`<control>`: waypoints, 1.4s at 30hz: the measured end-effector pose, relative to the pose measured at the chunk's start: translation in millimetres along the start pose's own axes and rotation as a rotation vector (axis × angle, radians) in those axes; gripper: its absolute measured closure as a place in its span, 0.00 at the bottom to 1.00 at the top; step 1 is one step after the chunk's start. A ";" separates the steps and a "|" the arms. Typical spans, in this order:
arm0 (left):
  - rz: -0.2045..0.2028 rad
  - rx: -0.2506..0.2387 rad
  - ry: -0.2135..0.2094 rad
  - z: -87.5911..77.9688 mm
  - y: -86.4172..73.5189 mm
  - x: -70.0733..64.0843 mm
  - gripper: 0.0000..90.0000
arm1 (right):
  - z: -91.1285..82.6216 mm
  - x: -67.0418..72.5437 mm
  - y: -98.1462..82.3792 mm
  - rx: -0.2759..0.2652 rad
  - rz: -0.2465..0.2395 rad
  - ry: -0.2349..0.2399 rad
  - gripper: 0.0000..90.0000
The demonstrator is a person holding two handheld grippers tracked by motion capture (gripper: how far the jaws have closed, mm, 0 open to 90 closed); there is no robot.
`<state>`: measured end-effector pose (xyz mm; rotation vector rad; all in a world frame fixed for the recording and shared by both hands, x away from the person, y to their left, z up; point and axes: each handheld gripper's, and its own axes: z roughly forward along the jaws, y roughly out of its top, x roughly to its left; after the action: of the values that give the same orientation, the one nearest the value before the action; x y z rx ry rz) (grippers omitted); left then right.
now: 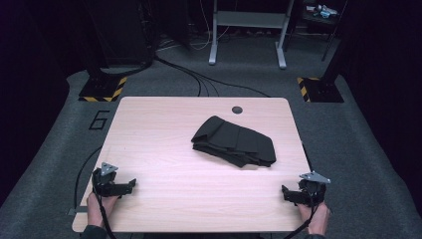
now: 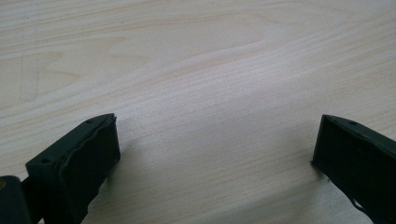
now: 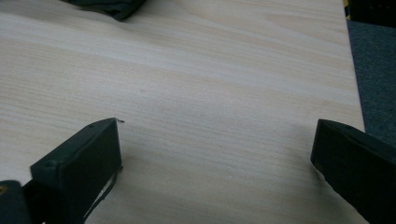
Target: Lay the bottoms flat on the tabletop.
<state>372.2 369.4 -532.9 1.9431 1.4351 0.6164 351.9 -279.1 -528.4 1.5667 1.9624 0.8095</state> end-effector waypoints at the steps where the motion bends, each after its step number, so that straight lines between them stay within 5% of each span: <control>1: -0.001 0.001 0.000 0.0 0.0 -0.1 0.00 | 0.0 0.3 0.2 -0.002 0.006 -0.006 0.01; 5: 0.000 0.002 0.005 -0.3 0.0 -0.6 0.00 | 0.5 -1.7 1.5 0.000 0.002 0.001 0.00; 12: -0.003 0.001 0.001 -0.1 -0.1 -0.6 0.00 | -3.5 -6.9 2.9 -0.025 0.089 0.038 0.00; 17: -0.003 0.001 0.000 0.0 -0.1 -0.4 0.00 | -8.3 -2.8 12.3 -0.032 0.083 0.059 0.00; 32: -0.003 0.001 0.000 -0.1 -0.1 -0.5 0.00 | -13.9 21.0 76.6 -0.080 0.015 0.122 0.00; 42: -0.001 0.001 0.001 -0.1 -0.1 -0.5 0.00 | 21.2 54.0 136.7 -0.065 -0.038 0.208 0.00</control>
<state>371.9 369.0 -532.9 1.9426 1.4370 0.6160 448.2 -201.2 -446.4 1.4534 2.0802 1.0461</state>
